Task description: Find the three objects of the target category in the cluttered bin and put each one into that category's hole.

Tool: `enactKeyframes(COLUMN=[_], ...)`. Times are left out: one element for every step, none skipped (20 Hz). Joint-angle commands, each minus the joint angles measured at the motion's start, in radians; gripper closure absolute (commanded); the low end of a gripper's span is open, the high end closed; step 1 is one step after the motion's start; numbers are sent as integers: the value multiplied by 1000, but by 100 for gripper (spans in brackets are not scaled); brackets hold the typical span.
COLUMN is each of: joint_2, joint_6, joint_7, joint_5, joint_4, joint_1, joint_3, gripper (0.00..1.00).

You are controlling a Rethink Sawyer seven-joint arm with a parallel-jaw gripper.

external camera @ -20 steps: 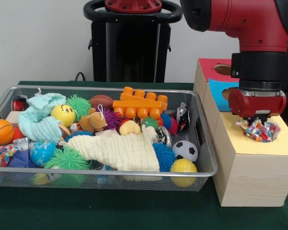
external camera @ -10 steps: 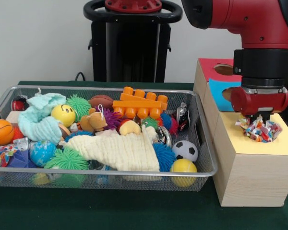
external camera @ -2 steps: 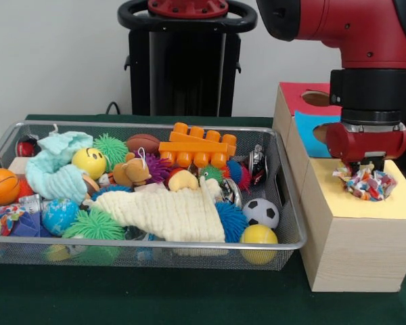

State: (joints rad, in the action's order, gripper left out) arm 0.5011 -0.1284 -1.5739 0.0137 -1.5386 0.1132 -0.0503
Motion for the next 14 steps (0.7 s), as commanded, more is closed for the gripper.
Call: enactKeyframes(joint_2=[-33,-34,-34,-33,-33,-34,-34,-34,-33,-33,-33,-29,-25,-19], joint_6=[-146,-150,-153,-156,-159,-163,-166,-168,-169,-172,-170,-167,-165,-175], joint_7=[-71,-69,-68,-66,-63,-62,-60,-57,-55,-55,-56,-61,-67,-68], joint_5=[-43,-42,-43,-44,-45,-45,-45,-46,-47,-46,-47,-44,-41,-39], joint_4=[-39,-38,-38,-38,-38,-36,-36,-36,-37,-36,-34,-31,-27,-26], joint_1=[-4,-4,-5,-7,-8,-8,-9,-10,-13,-11,-8,-5,-2,2], joint_3=[60,60,62,64,65,65,66,68,71,70,65,60,54,48], gripper=[0,0,0,0,0,0,0,0,0,0,0,0,0,0])
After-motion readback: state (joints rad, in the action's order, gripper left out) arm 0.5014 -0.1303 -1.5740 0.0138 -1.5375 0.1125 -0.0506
